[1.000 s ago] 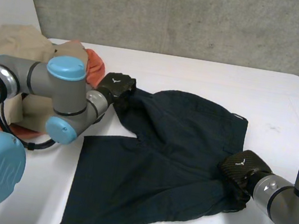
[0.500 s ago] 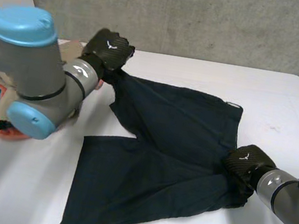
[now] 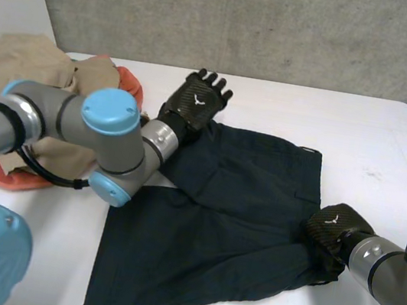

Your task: Fold the laundry.

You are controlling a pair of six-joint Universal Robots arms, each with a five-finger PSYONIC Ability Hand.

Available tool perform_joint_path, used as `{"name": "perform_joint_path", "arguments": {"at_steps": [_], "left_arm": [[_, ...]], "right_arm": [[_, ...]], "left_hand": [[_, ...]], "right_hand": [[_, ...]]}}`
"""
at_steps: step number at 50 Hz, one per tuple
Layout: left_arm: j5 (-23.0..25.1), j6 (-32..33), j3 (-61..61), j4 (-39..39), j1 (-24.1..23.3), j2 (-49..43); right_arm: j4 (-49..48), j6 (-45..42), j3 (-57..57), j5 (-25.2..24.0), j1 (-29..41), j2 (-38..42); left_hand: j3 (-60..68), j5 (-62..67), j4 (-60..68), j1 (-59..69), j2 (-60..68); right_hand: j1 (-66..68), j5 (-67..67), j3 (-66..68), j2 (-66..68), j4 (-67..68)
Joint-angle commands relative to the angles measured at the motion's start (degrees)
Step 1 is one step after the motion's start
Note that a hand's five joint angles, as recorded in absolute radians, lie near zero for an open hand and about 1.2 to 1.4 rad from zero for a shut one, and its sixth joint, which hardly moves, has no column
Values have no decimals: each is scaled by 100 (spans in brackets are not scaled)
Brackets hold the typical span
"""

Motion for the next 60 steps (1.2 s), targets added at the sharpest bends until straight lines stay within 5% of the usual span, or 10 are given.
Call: {"name": "perform_joint_path", "arguments": {"at_steps": [1,14,33,46,60], "left_arm": [[-355,-142,-1304,20,334,1239],[-197,-177,-4029,-51,695,2989],[-135,-247,-4434,-94,924,2680],[-346,-2883,-5409,-2465,502,4948],[-1084,-2919,-6254,-3153,361,4879]], "right_arm": [[-3,0,-19,3,-15,-5],[-3,9,-1,3,-6,-5],[-39,18,16,11,3,-14],[-381,869,-54,-146,-94,-23],[-777,967,-1,-173,-111,-14]], "left_hand": [[24,71,62,26,38],[2126,2173,2164,2128,2139],[2027,2074,2065,2028,2040],[1959,2006,1997,1961,1973],[1926,1973,1964,1928,1939]], "right_hand": [[2394,1335,1197,1294,1178],[2394,1335,1197,1294,1178],[2394,1335,1197,1294,1178],[2394,1335,1197,1294,1178],[2394,1335,1197,1294,1178]]}}
